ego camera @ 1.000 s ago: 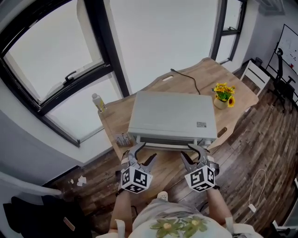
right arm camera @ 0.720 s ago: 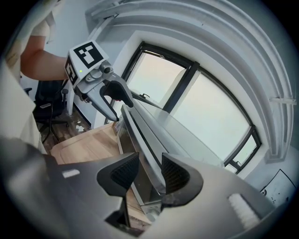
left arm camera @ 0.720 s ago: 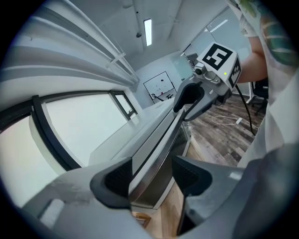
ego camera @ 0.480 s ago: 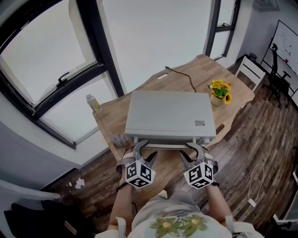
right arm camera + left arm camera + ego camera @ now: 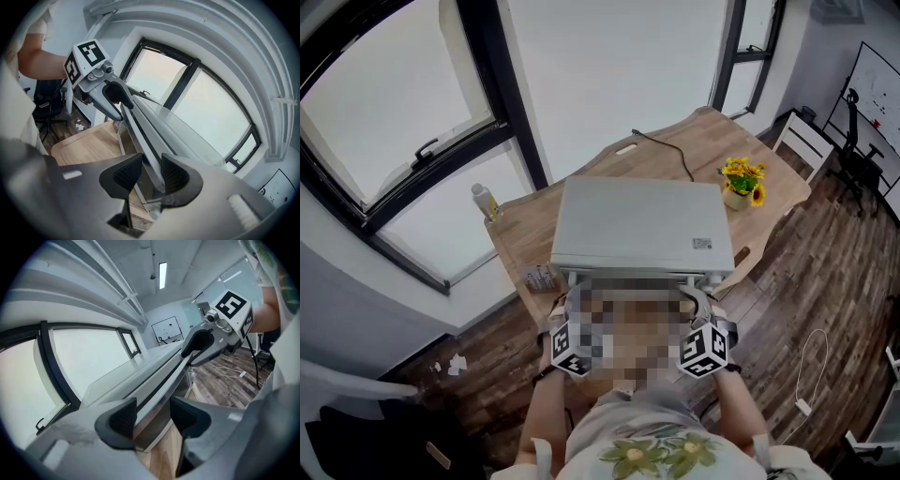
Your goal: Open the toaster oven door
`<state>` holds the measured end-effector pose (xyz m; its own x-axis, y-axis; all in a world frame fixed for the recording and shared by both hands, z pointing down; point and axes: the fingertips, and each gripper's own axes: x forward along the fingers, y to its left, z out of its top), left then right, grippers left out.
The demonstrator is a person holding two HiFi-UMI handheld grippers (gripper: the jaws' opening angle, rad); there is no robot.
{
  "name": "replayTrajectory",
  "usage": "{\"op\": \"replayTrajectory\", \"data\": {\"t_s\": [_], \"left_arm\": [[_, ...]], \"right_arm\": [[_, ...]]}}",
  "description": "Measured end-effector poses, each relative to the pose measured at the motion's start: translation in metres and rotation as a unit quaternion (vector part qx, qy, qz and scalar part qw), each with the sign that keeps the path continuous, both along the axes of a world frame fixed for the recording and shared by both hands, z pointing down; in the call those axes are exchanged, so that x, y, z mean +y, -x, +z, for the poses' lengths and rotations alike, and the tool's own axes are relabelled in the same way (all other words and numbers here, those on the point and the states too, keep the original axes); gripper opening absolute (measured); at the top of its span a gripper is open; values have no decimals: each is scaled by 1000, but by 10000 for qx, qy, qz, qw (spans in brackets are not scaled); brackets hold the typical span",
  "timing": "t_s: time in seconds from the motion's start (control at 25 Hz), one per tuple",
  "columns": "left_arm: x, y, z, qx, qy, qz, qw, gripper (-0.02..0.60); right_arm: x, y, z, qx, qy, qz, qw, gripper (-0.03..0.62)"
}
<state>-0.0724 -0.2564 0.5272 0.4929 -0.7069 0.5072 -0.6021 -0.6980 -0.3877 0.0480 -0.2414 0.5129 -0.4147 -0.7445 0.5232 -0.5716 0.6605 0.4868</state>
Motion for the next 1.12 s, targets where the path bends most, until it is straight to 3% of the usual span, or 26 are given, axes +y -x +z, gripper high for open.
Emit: {"op": "replayTrajectory", "data": {"t_s": [0.2,0.28,1.12], "left_arm": [[2,2,-1,108,18,-142,9998,229],[2,2,-1,163,-7,-220,9996,201],[19,4,5,-20,-53,-400,9992,201]], "right_arm": [[3,1,1,-62,-13,-9,10000,117],[4,0,1,-100,8,-3,9999,117],[23,2,2,-306,-53,-55,9995,117]]}}
